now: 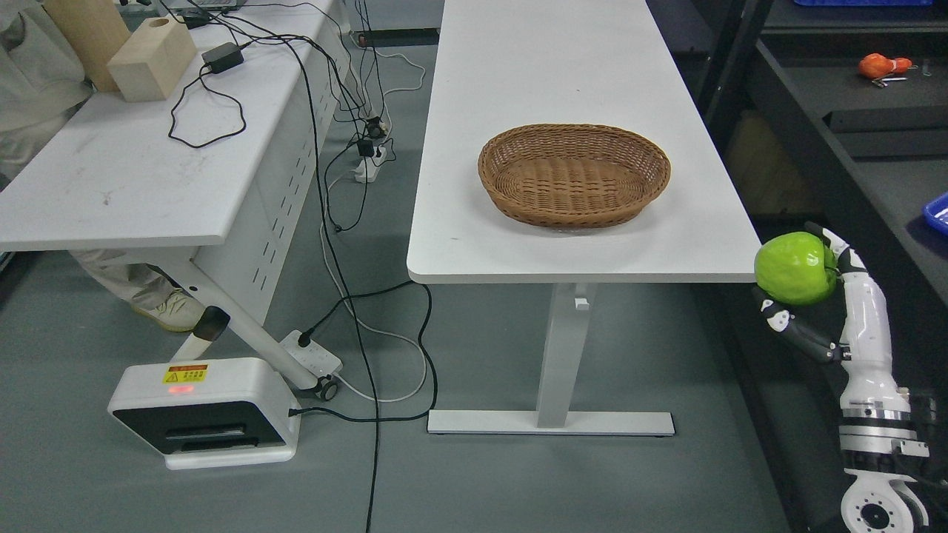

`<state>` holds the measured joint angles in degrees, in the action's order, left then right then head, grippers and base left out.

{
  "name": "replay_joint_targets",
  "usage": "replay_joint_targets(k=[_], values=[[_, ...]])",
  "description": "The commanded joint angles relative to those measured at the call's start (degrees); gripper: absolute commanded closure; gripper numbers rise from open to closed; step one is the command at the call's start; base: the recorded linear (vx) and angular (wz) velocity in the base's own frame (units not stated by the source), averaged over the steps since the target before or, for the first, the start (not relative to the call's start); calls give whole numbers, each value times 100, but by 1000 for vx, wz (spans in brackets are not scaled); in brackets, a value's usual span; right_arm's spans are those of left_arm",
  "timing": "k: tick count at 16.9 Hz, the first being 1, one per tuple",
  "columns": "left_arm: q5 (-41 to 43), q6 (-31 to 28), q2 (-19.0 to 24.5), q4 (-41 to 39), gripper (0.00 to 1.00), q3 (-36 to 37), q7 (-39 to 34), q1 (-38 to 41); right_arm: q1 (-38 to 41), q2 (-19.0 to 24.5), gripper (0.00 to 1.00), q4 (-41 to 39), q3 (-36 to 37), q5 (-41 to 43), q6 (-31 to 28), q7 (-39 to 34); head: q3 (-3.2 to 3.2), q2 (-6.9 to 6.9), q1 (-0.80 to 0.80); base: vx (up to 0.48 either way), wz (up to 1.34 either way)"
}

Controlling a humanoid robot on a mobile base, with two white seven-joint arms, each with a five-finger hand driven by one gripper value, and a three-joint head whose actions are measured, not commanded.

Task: Place green apple on left shelf middle layer
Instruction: 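Carry the green apple in the right hand toward the black shelf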

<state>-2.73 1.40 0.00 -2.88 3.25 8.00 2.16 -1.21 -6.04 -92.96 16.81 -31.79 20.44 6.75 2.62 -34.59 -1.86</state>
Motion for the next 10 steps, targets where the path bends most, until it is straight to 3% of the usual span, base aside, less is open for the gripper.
replay_joint_targets(k=[1,5,10], values=[[0,1,100,-2,0,0,-9,-5,69,314,100,-91,296,6,30,-16,0,0,0,-399,-198],[0,1,100,-2,0,0,0,-5,69,314,100,-91,270,6,39,-16,0,0,0,-221,-544],[0,10,100,-2,0,0,-9,-5,69,314,100,-91,287,6,39,-7,0,0,0,27,-1020]])
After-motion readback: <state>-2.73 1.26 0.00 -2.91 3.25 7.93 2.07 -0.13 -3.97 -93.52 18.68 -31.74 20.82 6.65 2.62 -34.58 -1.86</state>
